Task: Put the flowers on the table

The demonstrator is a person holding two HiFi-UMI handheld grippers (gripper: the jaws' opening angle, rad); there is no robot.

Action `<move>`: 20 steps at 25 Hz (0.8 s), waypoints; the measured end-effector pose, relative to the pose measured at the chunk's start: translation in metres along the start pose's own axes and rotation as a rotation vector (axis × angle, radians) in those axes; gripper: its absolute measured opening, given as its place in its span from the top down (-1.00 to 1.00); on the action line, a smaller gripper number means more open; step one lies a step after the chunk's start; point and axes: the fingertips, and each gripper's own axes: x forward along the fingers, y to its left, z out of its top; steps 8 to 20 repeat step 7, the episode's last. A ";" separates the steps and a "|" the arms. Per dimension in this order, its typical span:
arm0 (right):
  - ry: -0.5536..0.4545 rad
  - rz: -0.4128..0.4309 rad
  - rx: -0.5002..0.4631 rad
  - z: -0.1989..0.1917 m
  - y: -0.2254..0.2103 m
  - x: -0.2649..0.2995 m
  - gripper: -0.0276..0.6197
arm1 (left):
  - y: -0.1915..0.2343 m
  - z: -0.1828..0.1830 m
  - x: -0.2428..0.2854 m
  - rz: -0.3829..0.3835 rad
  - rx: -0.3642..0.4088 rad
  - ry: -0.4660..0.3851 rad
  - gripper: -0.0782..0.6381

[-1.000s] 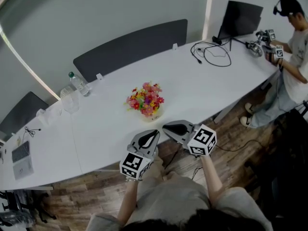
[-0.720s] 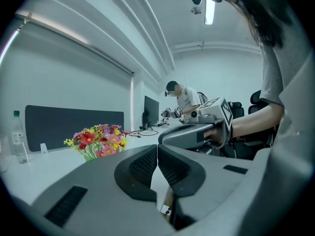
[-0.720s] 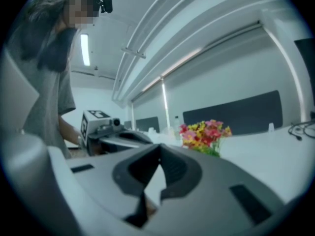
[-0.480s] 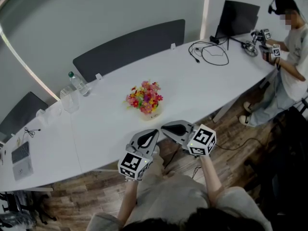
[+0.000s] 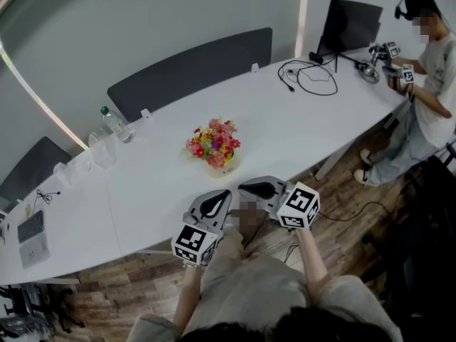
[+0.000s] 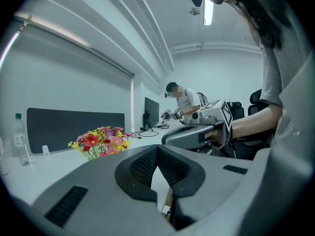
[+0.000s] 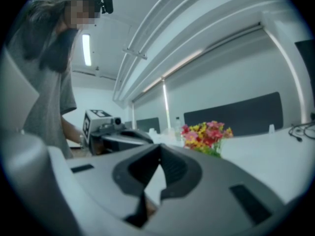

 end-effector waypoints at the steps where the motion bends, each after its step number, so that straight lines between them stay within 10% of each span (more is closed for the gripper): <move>1: 0.000 -0.001 0.001 0.000 0.000 0.000 0.84 | 0.000 0.000 0.000 -0.002 -0.002 0.001 0.73; 20: -0.031 0.004 0.022 0.006 0.001 0.003 0.84 | 0.001 -0.004 -0.004 -0.012 -0.018 0.011 0.73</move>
